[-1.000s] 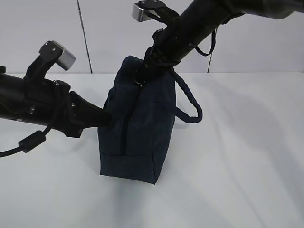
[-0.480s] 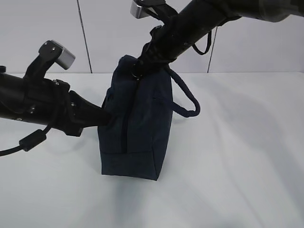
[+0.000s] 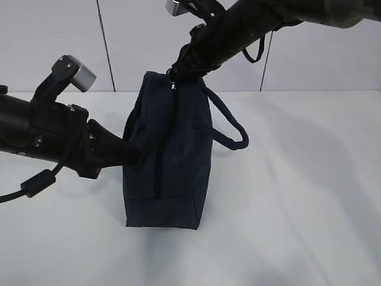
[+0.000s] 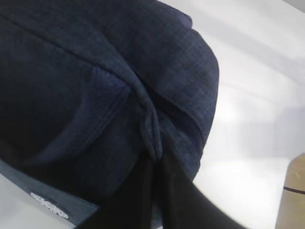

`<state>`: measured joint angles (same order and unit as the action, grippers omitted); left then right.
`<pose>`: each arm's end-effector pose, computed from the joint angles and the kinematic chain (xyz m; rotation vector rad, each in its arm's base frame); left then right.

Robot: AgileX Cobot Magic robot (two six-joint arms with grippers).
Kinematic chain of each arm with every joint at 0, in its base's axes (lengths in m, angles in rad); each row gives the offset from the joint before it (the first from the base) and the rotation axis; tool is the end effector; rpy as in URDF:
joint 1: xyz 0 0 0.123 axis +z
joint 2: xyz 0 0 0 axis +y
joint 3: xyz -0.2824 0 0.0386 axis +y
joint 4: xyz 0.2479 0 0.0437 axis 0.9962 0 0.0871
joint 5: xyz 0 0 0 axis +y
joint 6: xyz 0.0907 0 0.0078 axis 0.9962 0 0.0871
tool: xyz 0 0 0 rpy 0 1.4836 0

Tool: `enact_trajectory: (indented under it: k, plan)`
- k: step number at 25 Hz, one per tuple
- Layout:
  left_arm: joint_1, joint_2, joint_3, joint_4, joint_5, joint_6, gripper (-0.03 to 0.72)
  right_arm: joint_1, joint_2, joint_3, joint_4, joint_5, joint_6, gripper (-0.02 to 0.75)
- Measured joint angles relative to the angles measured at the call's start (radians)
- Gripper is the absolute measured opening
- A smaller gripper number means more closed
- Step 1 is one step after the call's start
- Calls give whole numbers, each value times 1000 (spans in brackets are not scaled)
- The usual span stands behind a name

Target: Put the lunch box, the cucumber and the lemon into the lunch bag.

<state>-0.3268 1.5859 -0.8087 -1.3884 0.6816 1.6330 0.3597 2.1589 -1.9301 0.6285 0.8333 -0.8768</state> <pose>0.2641 -0.1492 0.2091 0.9970 2.0965 -0.8125 0.4474 0.2106 0.2602 -1.0918 2.1253 0.5177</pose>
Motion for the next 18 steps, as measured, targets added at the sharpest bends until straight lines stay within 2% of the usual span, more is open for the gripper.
enact_trajectory:
  k: [9,14,18]
  plan:
    - [0,0,0,47,67,-33,-5,-2,2,0,3,-111,0,8]
    - [-2,0,0,72,100,-58,-5,-3,5,0,60,-136,-25,8]
    - [-32,0,0,90,100,-64,-5,-3,22,0,95,-141,-38,8]
